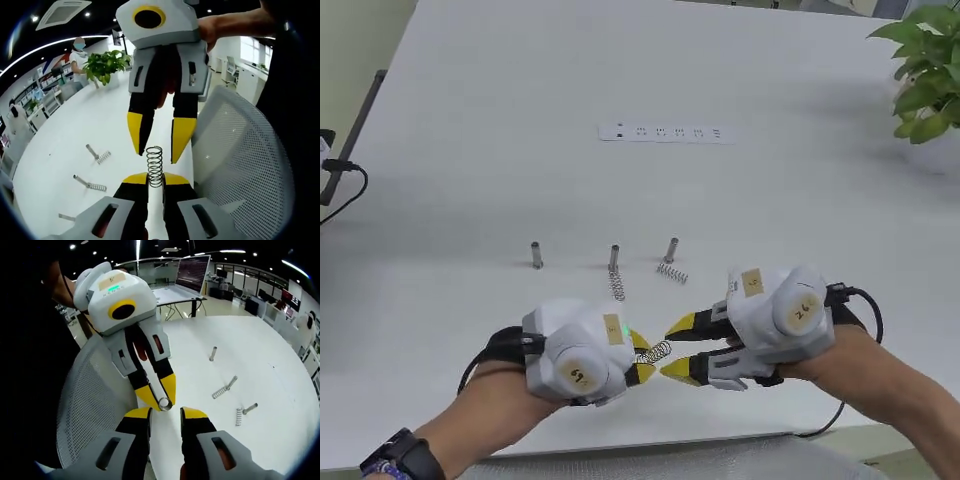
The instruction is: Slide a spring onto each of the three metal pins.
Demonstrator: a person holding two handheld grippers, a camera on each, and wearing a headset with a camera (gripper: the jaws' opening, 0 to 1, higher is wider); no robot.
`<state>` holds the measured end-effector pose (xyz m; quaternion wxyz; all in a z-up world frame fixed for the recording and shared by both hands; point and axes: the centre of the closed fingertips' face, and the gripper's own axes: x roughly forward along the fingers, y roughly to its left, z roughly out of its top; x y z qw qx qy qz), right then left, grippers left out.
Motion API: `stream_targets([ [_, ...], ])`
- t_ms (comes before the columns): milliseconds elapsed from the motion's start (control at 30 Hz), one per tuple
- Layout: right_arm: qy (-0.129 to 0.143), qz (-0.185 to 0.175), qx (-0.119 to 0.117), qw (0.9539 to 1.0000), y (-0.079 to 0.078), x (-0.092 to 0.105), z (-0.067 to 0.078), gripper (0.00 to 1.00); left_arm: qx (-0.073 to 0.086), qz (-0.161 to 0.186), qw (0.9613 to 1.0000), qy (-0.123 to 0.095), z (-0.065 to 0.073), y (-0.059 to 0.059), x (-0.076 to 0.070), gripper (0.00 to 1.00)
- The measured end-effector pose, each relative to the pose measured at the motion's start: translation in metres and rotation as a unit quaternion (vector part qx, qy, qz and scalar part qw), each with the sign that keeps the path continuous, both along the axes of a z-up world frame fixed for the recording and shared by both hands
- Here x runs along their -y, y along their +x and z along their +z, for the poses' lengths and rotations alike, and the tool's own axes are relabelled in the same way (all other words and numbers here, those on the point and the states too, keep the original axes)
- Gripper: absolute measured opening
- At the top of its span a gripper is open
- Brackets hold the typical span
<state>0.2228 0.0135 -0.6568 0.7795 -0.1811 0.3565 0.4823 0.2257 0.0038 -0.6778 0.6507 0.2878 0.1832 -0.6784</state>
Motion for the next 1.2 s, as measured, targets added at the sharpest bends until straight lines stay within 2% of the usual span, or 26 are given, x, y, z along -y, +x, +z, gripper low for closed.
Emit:
stream_targets([
  [533, -0.045, 0.065, 0.008, 0.9968, -0.001, -0.007, -0.004, 0.18, 0.008, -0.014, 0.9999, 0.000, 0.003, -0.003, 0.002, 0.02],
  [667, -0.049, 0.075, 0.009, 0.9959, -0.002, -0.009, -0.005, 0.17, 0.008, -0.017, 0.9998, 0.001, 0.003, -0.004, 0.002, 0.02],
  [833, -0.060, 0.102, 0.014, 0.9929, -0.005, -0.013, -0.007, 0.10, 0.012, -0.023, 0.9997, 0.004, 0.003, -0.005, 0.001, 0.02],
  [1200, -0.065, 0.104, 0.016, 0.9923, -0.005, -0.012, -0.008, 0.09, 0.009, -0.025, 0.9996, 0.004, 0.002, -0.006, 0.001, 0.03],
])
